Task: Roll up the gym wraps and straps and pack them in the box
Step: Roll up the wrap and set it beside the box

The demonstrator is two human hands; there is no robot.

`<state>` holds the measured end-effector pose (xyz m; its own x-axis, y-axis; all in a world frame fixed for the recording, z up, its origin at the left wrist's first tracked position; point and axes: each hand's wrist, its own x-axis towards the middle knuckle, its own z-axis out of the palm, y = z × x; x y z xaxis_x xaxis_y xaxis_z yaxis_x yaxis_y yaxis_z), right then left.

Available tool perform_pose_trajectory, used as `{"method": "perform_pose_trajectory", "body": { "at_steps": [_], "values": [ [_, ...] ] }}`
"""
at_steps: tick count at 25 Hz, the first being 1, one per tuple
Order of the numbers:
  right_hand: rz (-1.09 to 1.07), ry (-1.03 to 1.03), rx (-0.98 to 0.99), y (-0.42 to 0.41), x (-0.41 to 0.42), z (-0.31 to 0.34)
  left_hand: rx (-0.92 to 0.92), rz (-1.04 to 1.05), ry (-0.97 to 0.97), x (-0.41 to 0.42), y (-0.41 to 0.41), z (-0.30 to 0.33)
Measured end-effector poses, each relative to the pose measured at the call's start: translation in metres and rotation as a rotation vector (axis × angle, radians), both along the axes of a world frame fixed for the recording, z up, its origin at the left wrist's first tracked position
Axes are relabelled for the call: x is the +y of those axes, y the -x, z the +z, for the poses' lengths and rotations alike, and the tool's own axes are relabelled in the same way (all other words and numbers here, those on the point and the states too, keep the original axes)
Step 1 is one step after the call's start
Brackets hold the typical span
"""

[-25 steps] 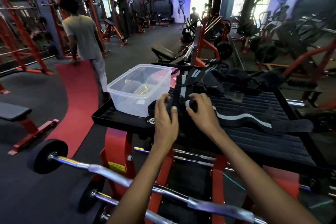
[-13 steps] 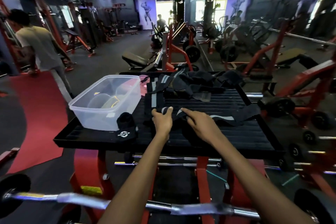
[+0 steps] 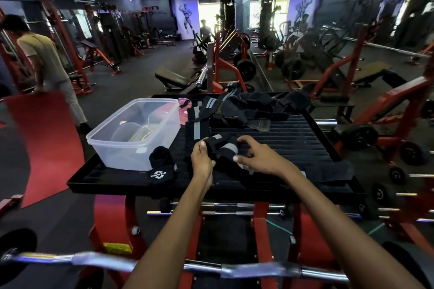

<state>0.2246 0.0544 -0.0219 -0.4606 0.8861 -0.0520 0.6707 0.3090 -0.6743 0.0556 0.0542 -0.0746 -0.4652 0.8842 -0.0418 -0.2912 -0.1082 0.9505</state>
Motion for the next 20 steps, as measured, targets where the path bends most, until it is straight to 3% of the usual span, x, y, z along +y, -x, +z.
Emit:
{"method": "perform_pose_trajectory", "body": {
  "at_steps": [10,13,20],
  "values": [
    [0.137,0.037,-0.383,-0.003,0.019,-0.001,-0.013,0.091,-0.048,0.004,0.005,0.002],
    [0.107,-0.027,-0.548,-0.007,0.017,0.024,-0.058,0.105,-0.054,0.003,0.004,0.002],
    [0.108,-0.11,-0.475,0.002,-0.002,0.069,-0.192,0.091,-0.092,0.004,0.004,0.003]
  ]
}}
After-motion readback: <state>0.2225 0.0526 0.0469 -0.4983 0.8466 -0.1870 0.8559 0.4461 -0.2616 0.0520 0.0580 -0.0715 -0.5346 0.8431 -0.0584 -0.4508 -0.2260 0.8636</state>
